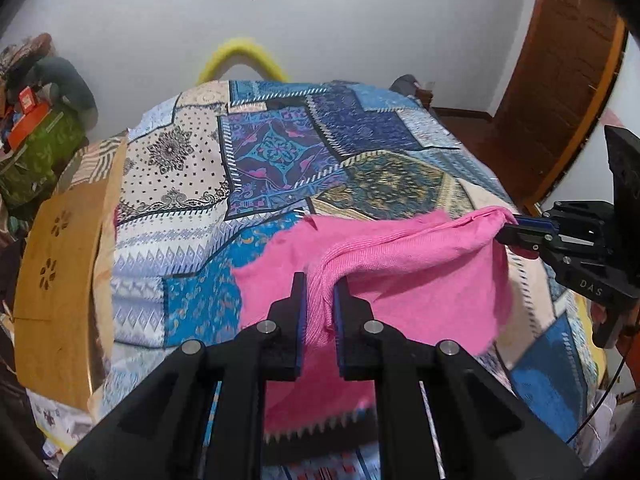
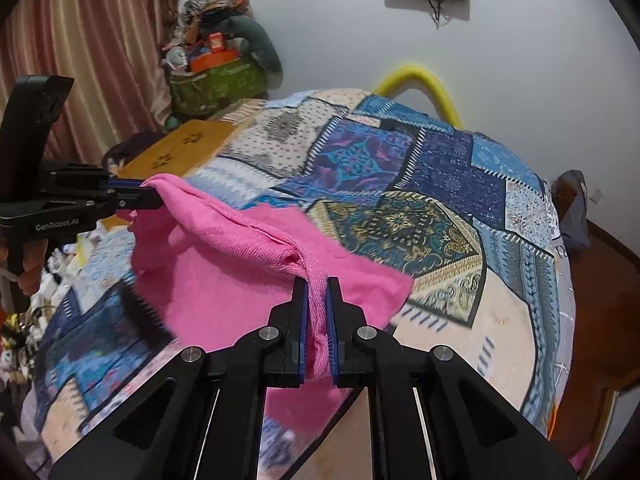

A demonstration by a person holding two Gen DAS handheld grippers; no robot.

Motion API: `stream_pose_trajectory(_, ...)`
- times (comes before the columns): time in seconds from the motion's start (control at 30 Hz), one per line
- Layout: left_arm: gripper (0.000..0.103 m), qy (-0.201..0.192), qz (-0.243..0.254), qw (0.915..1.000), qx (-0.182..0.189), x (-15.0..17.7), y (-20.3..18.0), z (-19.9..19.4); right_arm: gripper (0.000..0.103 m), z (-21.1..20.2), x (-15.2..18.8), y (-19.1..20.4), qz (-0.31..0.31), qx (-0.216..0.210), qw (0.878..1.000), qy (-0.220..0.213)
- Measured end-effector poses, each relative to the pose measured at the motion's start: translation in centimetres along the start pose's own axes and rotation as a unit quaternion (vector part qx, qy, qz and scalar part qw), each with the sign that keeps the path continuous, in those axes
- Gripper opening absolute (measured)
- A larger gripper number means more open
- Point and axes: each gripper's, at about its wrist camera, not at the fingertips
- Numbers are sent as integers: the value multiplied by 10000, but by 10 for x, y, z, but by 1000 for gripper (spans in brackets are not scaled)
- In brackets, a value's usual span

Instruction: Fold small clothes

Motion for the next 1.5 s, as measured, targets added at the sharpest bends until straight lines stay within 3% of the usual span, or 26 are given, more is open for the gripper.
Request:
stream_pose_trajectory(0.17, 11, 263, -175, 9995, 68, -9, 30, 55, 7, 44, -8, -15, 43, 36, 9998, 187)
stream_pose_trajectory(0.3, 14, 314, -271, 9990, -137, -10, 49, 83, 9, 69, -7, -20, 28, 87, 9997, 233)
stream_pose_trajectory(0.37, 22, 239, -425, 9984, -278, -10, 59, 88, 14, 75, -7, -23, 28, 290, 9994, 174)
stream_pose_trajectory(0.4, 30, 207, -523, 9979, -323, -11, 64, 88, 18, 76, -6, -24, 19, 435, 9990, 130)
stream_pose_trajectory(0.5, 42, 5, -839, 9955, -448, -12, 79, 79, 31, 75, -6, -31, 112, 770, 9970, 38)
stream_pose_trajectory(0.53, 42, -30, -914, 9949, -431, -12, 82, 74, 38, 72, -6, -35, 177, 775, 9968, 29)
stream_pose_trajectory(0.77, 58, -119, -1385, 9901, -207, 9, 101, 38, 60, 43, 3, -49, 624, 475, 9969, 51)
stream_pose_trajectory(0.97, 59, 261, -1818, 9827, 229, 44, 106, 45, 63, 43, 29, -41, 969, 76, 9944, 417)
stream_pose_trajectory(1.07, 59, 438, -2108, 9752, 507, 57, 109, 59, 63, 56, 44, -41, 1219, -131, 9897, 743)
stream_pose_trajectory(1.2, 60, 436, -2435, 9663, 718, 59, 110, 72, 63, 73, 53, -43, 1614, -468, 9815, 913)
stream_pose_trajectory(1.3, 60, 427, -2368, 9663, 914, 52, 105, 78, 63, 80, 47, -44, 1718, -694, 9784, 911)
stream_pose_trajectory(1.43, 60, 331, -2128, 9707, 1063, 43, 93, 86, 51, 92, 40, -40, 1767, -823, 9766, 903)
stream_pose_trajectory(1.47, 52, 281, -2080, 9716, 1096, 41, 91, 87, 48, 94, 39, -38, 1765, -824, 9768, 891)
stream_pose_trajectory(1.5, 37, 240, -2041, 9720, 1142, 40, 89, 87, 41, 97, 36, -37, 1766, -845, 9767, 876)
Point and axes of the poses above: each gripper's, at about its wrist camera, not at the fingertips, and z roughly the way its jaws point, y to its left, x to its underside, and after that the axes turned 12 degrees about x, right-handed
